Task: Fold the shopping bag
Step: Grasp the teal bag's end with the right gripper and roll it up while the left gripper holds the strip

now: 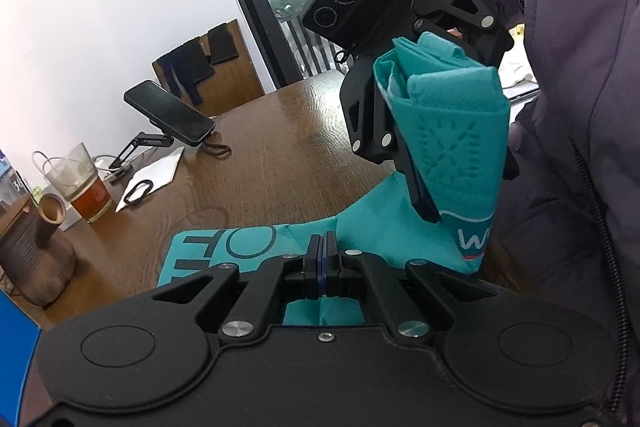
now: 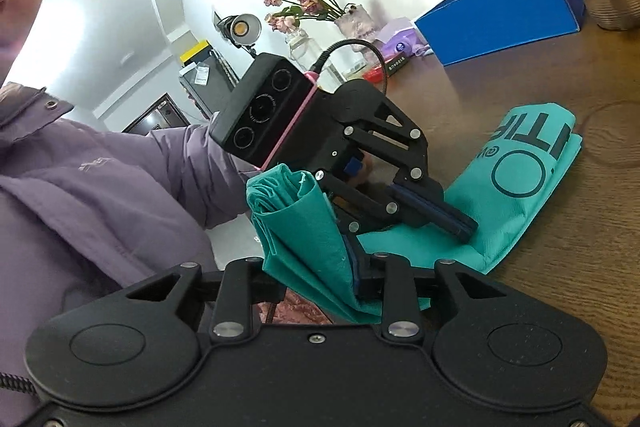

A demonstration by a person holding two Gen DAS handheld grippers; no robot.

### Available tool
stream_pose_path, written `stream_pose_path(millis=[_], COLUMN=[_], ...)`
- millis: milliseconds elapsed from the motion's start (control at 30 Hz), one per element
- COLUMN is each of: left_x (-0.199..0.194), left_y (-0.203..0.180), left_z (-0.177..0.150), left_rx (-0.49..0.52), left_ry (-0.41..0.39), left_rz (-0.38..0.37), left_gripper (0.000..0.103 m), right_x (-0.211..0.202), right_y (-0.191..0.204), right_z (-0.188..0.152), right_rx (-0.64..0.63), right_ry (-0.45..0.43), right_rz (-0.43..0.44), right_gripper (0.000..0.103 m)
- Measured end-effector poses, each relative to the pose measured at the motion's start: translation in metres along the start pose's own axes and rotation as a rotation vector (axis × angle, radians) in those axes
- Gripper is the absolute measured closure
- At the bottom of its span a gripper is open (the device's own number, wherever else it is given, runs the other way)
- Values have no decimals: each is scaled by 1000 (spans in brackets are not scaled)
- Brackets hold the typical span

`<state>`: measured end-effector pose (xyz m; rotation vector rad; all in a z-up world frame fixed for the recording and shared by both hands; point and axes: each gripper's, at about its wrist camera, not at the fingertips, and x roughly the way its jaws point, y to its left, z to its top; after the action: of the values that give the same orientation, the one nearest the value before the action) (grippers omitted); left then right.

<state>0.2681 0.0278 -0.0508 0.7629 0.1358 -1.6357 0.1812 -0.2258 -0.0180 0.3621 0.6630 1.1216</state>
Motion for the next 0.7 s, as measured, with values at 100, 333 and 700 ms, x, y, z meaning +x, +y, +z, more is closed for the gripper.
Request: stream_pose_path(millis=[100,333,700], left_x=[0,-1,-2], left_y=[5,4,8], left_z=[-1,-2,-2], left_rx=[-25,-28,-48], left_ry=[-1,-1,0], left_rz=[-20,-19,-31], left_gripper=[103,103,103], right_x=[-5,-22,-27], right_y=[4,0,10], right_z=[0,-13,-29], right_rx=[-46,13,89], right_ry=[-1,-77,-168], right_rz=[8,51,19], right_gripper=[72,73,66])
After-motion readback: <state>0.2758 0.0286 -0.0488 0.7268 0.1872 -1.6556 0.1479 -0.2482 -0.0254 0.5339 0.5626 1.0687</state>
